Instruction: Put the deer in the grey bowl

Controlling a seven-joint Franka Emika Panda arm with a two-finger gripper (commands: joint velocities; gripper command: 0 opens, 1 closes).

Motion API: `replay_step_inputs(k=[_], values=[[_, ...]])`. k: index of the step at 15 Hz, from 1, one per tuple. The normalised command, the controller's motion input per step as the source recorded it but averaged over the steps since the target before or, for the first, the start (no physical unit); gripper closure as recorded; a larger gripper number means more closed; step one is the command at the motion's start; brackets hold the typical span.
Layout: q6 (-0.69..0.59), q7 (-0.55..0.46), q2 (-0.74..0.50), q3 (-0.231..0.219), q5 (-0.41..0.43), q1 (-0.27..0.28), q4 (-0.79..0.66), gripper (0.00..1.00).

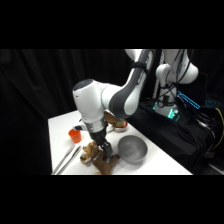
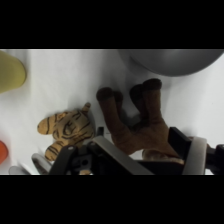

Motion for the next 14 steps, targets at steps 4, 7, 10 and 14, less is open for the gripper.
replay_step_inputs(k=[4,7,10,14], values=[[0.09,0.08,0.22,0.044,-0.040,0.030,0.19,0.00],[0.07,0.09,0.15,0.046,-0.038,0.040,0.16,0.00],[0.06,0.09,0.13,0.047,-0.028,0.040,0.14,0.00],[0.07,0.08,0.15,0.041,-0.022,0.027,0.14,0.00]])
